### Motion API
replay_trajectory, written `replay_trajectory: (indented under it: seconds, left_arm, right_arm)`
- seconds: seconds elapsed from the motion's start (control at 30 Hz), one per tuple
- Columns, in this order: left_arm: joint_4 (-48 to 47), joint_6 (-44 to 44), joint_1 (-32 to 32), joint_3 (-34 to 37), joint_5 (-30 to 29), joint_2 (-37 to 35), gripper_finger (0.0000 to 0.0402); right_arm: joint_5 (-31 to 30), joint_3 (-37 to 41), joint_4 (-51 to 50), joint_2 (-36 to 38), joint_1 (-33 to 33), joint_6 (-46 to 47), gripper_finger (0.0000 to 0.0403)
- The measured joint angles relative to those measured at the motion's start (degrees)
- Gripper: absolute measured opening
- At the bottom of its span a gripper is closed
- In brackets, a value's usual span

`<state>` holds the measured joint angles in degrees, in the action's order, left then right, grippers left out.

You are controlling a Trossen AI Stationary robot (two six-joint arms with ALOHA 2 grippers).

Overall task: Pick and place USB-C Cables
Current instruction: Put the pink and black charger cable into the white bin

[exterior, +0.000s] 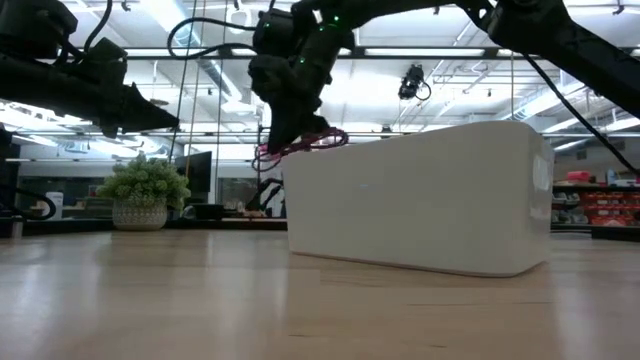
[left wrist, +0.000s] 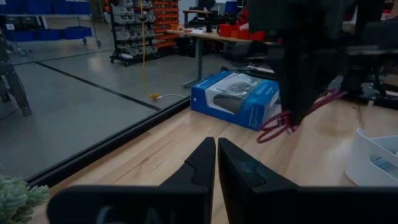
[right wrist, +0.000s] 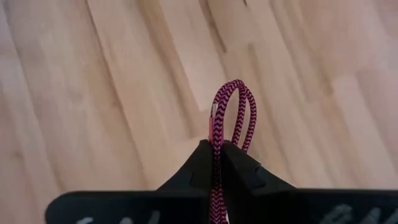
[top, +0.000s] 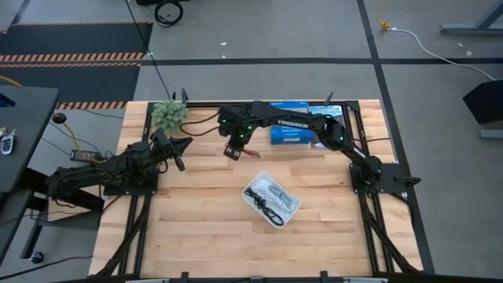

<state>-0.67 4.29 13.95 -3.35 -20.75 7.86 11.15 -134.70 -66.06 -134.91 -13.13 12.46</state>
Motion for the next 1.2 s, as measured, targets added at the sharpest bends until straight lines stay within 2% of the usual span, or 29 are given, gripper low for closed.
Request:
replay_trajectory:
  seconds: [0.23,0.4,0.83,1.0,1.2]
  left_arm:
    - [0.0,0.0,0.0,0.0,0.0,0.0,0.0025]
    - [0.0,0.0,0.0,0.0,0.0,0.0,0.0025]
    - [0.0,0.0,0.0,0.0,0.0,0.0,0.0025]
    - [0.0,0.0,0.0,0.0,0.0,0.0,0.0025]
    - [0.0,0.0,0.0,0.0,0.0,0.0,0.0025]
  right_arm:
    - [5.2,-0.2,-4.4,0.0,1.6,3.1,0.0023]
    - [4.6,-0.2,-7.2,1.1,4.1,3.2,0.002]
    - [-10.5,0.3,-13.6,10.2,12.6,5.8,0.002]
    - [-14.1,6.1,-14.3,14.2,15.7,8.9,0.002]
    - [-16.1,20.4,-11.5,21.3,18.4,13.5,0.002]
